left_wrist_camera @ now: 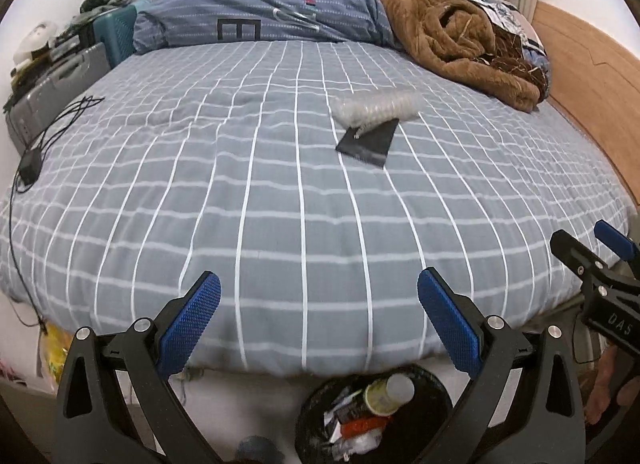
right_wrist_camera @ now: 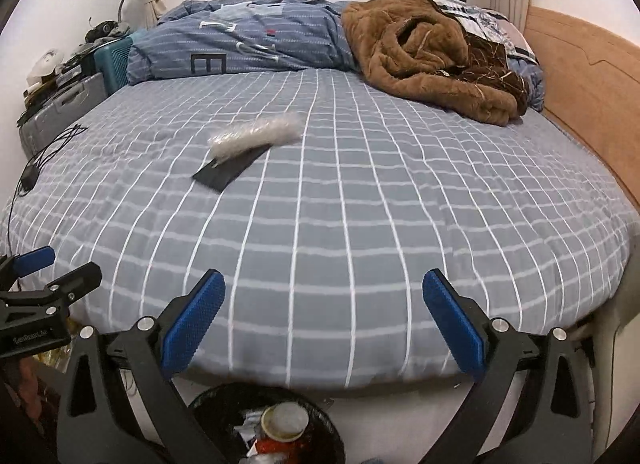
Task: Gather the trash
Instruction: 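Move both open grippers from the bin toward the bubble wrap and black packet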
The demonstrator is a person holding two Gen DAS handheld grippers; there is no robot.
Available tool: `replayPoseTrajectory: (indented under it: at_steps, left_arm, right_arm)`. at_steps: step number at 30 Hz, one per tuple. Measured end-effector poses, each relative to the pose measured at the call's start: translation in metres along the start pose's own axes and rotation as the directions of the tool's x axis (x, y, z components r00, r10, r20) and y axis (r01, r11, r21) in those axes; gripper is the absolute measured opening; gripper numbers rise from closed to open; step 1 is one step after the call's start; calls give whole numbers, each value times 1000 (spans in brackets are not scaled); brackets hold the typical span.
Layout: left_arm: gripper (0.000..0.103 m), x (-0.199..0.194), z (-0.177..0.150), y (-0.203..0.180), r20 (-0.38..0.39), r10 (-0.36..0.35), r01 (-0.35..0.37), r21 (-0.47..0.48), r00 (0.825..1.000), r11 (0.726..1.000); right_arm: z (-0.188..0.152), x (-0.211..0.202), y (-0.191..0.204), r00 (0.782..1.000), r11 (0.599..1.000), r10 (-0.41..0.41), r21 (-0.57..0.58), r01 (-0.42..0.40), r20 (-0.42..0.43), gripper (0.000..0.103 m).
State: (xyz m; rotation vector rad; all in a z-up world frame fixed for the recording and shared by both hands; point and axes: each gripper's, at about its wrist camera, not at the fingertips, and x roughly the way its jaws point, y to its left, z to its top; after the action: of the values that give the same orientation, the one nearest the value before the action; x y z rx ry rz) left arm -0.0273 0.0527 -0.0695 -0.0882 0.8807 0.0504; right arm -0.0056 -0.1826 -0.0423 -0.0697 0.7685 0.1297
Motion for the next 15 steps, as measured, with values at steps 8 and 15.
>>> replayPoseTrajectory:
  at_steps: [8,15]
  left_arm:
    - [97,43,47,-7,-12,-17,18,15,1000,1000]
    - [97,90,90,-20,-21,-19,21,55,1000,998]
  right_arm:
    - [34,43,-7,1000,1000,-3,0,3,-19,95]
    - [59,77,-14,1000,1000,-13,-9,12,-23,95]
